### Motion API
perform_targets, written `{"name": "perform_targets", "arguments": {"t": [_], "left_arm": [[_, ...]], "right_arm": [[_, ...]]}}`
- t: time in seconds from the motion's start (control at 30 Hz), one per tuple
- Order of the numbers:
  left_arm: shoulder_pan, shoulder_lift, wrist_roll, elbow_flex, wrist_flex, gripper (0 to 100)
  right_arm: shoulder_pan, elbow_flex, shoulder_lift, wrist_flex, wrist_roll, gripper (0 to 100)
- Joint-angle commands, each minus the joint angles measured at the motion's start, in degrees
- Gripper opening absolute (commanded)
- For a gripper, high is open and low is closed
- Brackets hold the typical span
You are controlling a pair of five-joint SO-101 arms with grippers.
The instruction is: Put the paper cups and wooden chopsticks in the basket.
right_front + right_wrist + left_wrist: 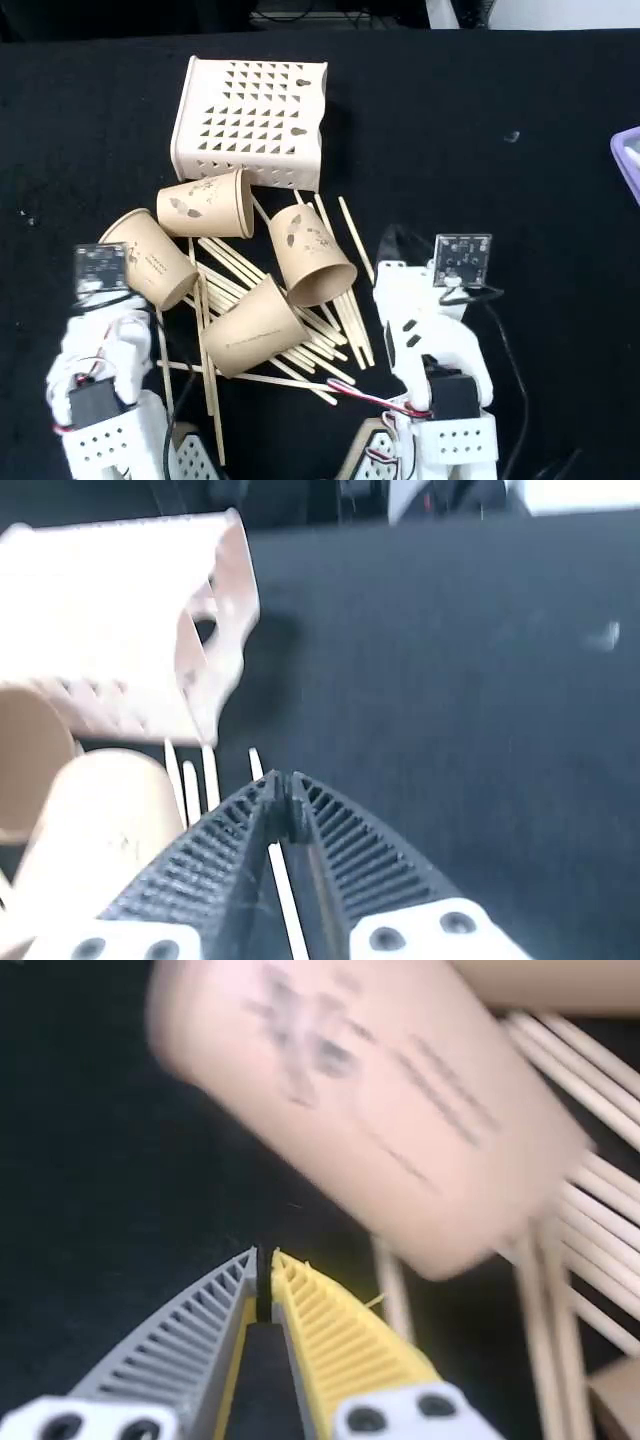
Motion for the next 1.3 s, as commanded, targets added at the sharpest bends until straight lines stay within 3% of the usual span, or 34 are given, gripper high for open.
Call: {"name": "perform_targets", "arguments": {"t": [0.0, 0.27, 0.43, 0.57, 0.7, 0.8, 1.03, 1.17, 1.27], "left_arm": [[-5.41, -0.44, -1.05, -9.19, -1.23, 3], [-6.2, -0.44, -0.7, -34.07, -5.01, 3], [-0.84, -0.35, -0.62, -43.47, -17.32, 3], [3.74, 0.0, -0.62, -43.74, -26.29, 4], [6.2, 5.45, 0.88, -44.53, -29.89, 15], [6.11, 14.33, 6.15, -47.78, -29.63, 22], [6.64, 43.78, 8.44, -59.82, -26.2, 22], [9.36, 62.51, 13.1, -68.79, -19.69, 22], [10.95, 74.37, 17.67, -76.26, -15.47, 22]], "right_arm": [[0.79, -9.27, -5.14, -2.02, 0.79, 1.5], [0.7, -30.2, -4.79, 10.29, 3.08, 20.8], [0.7, -41.27, -4.62, 13.98, 3.25, 19.4], [0.7, -50.07, 0.31, 13.89, 3.25, 19.4], [0.7, -61.41, 12.62, 14.33, 2.9, 19.4], [0.7, -70.55, 23.87, 16.44, 2.9, 19.4], [0.44, -83.91, 49.01, 26.99, 2.9, 19.4], [0.35, -80.04, 62.73, 25.23, 2.81, 19.8], [0.88, -74.59, 73.19, 16.35, 2.9, 19.4]]}}
